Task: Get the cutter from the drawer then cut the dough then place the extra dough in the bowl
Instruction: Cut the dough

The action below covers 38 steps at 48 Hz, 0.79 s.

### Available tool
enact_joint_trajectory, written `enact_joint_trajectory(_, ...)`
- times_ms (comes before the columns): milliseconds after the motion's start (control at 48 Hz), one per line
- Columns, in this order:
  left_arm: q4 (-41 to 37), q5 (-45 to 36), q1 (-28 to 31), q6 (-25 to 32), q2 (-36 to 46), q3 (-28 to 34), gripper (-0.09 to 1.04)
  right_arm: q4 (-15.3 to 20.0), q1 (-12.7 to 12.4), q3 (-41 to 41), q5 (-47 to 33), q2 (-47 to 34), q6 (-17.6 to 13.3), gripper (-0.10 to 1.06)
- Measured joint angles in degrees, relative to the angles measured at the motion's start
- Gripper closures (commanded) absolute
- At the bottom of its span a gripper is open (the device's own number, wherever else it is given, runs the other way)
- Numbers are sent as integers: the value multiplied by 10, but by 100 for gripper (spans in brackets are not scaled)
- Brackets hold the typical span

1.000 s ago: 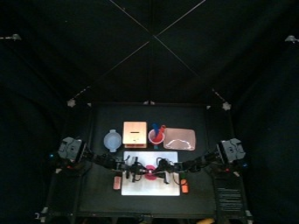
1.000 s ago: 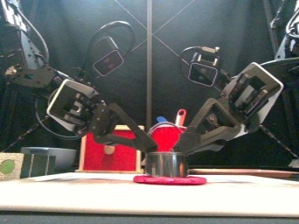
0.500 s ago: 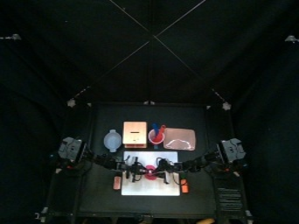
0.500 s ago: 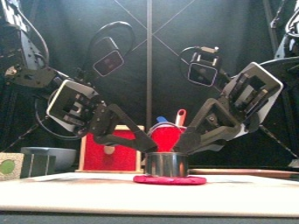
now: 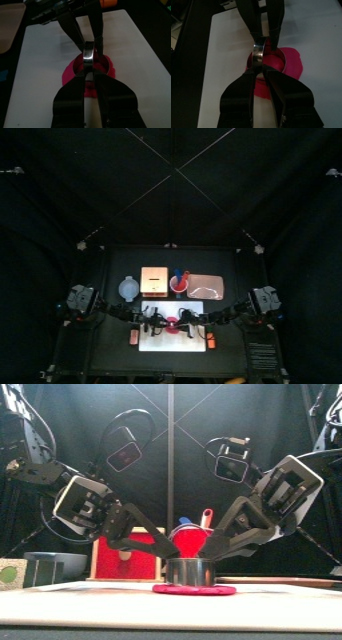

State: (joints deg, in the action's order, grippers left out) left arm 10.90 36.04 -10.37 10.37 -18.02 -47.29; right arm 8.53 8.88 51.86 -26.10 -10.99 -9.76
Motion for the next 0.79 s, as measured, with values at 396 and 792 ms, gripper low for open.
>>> enact_joint_trajectory(396, -1, -6, 0, 4, 11, 4, 34, -24, -5, -17, 40, 13, -4, 36)
enact_joint_trajectory(792, 4, -17, 11, 5, 33, 2, 10, -24, -18, -33, 64, 28, -6, 8)
